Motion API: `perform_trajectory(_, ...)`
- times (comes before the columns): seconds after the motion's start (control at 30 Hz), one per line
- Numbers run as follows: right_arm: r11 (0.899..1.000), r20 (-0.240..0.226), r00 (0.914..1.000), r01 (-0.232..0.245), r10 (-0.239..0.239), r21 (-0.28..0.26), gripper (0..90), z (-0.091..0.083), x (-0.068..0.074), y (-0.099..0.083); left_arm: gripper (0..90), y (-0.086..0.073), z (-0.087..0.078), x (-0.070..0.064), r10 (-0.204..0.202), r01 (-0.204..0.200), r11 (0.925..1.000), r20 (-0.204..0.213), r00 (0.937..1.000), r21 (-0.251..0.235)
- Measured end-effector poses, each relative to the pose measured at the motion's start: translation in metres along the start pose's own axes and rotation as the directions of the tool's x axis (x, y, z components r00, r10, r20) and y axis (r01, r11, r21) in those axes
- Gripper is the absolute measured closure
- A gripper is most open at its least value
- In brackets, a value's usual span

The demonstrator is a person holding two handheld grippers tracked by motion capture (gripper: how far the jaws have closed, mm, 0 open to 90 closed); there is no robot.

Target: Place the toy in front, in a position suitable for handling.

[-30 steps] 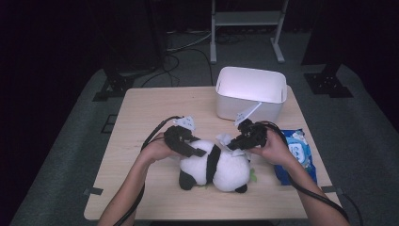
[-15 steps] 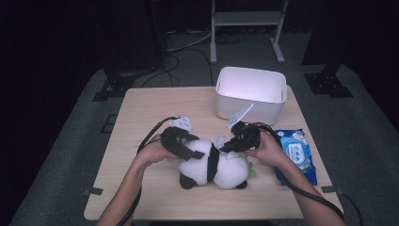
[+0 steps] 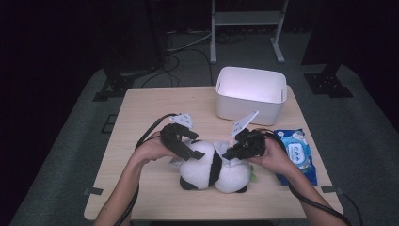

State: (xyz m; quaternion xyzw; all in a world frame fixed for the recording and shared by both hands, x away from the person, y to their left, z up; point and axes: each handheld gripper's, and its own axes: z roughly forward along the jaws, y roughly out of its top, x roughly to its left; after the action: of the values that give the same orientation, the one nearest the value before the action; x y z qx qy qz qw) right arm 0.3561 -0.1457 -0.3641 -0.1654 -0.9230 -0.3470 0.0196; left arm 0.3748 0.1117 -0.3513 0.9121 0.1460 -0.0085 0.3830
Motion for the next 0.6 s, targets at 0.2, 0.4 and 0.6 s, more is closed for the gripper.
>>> perform_trajectory(0.2, 1.0, -0.036, 0.9992, 0.017, -0.016, 0.008, 83.2, 0.0, 0.01, -0.004, 13.5, -0.007, 0.007, -0.004, 0.008, -0.009, 0.9997, 0.055, 0.9985, 0.024)
perform_trajectory(0.4, 1.0, -0.044, 0.9987, 0.025, -0.025, -0.001, 83.1, -0.006, 0.013, -0.003, 28.3, -0.015, 0.004, -0.014, 0.065, -0.065, 0.9979, 0.056, 0.9963, -0.001)
perform_trajectory(0.6, 1.0, -0.019, 0.9995, 0.023, -0.023, -0.014, 82.9, -0.004, 0.009, 0.007, 33.0, -0.021, 0.003, -0.021, 0.101, -0.099, 0.9945, 0.066, 0.9927, -0.033)
